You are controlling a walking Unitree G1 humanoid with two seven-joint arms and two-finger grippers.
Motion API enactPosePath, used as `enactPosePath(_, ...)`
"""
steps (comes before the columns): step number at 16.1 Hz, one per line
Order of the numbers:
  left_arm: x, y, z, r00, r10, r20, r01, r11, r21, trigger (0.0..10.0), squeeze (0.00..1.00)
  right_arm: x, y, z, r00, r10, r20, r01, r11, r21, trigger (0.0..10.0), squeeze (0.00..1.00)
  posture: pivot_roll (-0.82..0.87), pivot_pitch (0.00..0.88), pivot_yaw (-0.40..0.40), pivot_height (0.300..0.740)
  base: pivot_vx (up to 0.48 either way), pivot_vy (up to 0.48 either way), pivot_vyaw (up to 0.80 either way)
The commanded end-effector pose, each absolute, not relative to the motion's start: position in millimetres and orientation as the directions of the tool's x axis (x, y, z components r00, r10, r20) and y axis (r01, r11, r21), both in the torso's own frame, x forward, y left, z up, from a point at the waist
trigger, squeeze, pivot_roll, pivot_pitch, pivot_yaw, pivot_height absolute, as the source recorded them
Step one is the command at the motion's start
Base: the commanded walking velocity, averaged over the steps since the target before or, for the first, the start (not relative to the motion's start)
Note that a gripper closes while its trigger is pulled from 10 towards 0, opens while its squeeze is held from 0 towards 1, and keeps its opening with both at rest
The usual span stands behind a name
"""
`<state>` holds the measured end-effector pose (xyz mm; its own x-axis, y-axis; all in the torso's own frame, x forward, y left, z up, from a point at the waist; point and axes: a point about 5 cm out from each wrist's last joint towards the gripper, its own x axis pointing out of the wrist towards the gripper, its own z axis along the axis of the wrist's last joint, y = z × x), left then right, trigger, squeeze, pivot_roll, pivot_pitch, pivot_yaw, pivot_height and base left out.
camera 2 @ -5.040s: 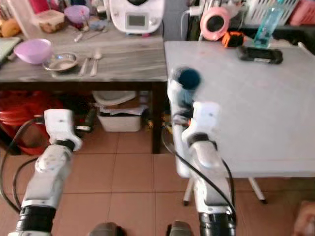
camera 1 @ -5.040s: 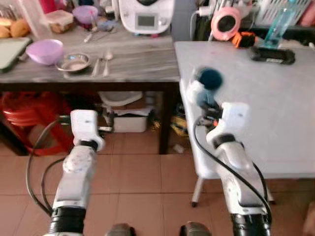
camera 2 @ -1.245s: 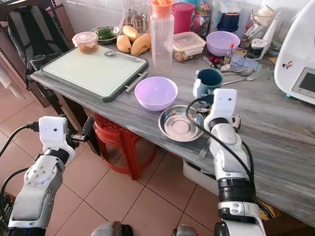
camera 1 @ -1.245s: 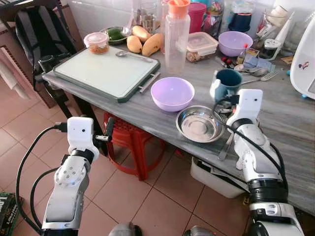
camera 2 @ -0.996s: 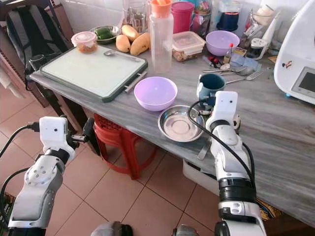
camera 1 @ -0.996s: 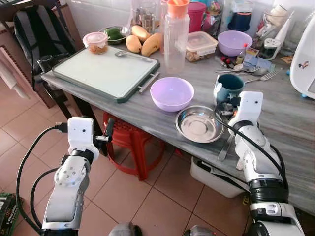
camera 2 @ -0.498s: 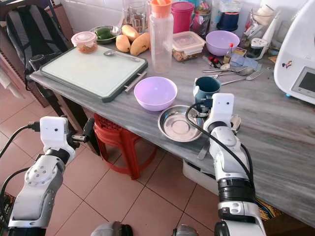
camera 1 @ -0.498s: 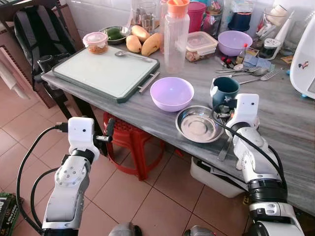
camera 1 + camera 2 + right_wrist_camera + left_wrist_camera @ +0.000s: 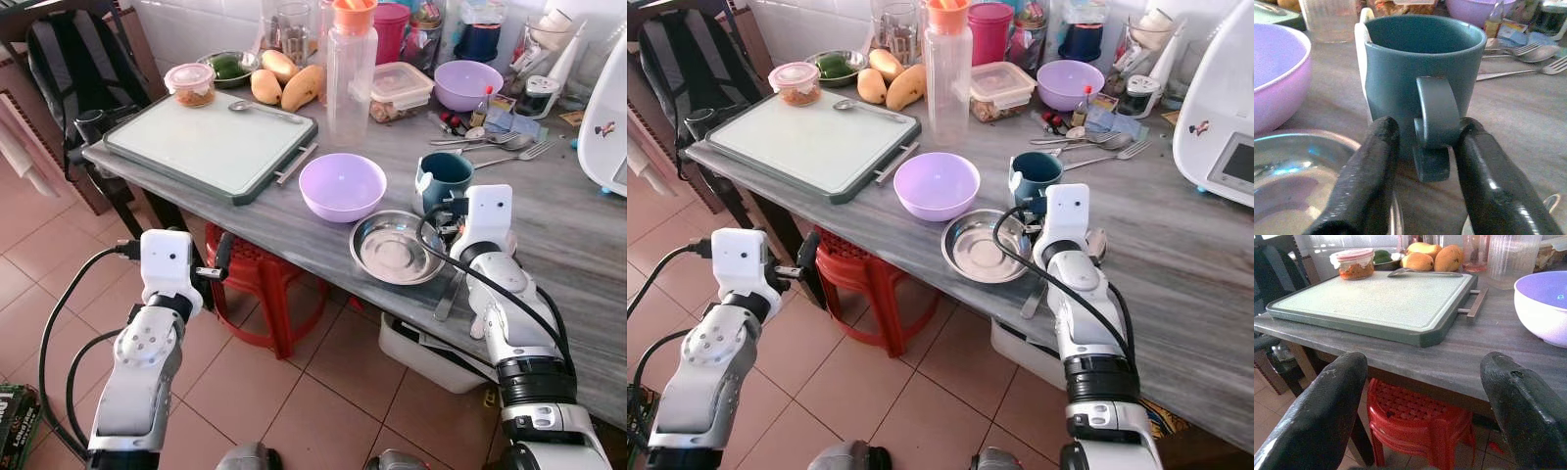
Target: Setting the table
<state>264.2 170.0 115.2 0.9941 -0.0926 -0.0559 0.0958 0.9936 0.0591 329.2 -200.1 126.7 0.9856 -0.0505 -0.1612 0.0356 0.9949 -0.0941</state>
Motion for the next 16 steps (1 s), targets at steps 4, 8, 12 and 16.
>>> enactPosePath(4, 269, 169, 115, 0.994, -0.092, -0.053, 0.096, 0.994, 0.062, 10.0, 0.00, 326, -199, 136, 0.993, -0.063, -0.104, 0.051, 0.993, -0.109, 10.0, 1.00, -0.01, 0.000, 0.047, 0.740, 0.000, 0.000, 0.00)
enactPosePath(8, 271, 168, 115, 0.995, -0.091, -0.046, 0.093, 0.994, 0.059, 10.0, 0.00, 323, -198, 135, 0.992, -0.072, -0.101, 0.061, 0.992, -0.107, 10.0, 1.00, -0.01, 0.000, 0.049, 0.740, 0.000, 0.000, 0.00)
enactPosePath(12, 274, 167, 115, 0.995, -0.094, -0.038, 0.096, 0.994, 0.055, 10.0, 0.00, 318, -201, 147, 0.993, -0.118, -0.013, 0.115, 0.987, -0.112, 10.0, 1.00, -0.02, 0.000, 0.052, 0.740, 0.000, 0.000, 0.00)
enactPosePath(16, 279, 164, 115, 0.997, -0.079, -0.024, 0.080, 0.996, 0.044, 10.0, 0.00, 314, -195, 157, 0.994, -0.094, 0.063, 0.101, 0.988, -0.116, 10.0, 1.00, -0.03, 0.000, 0.043, 0.740, 0.000, 0.000, 0.00)
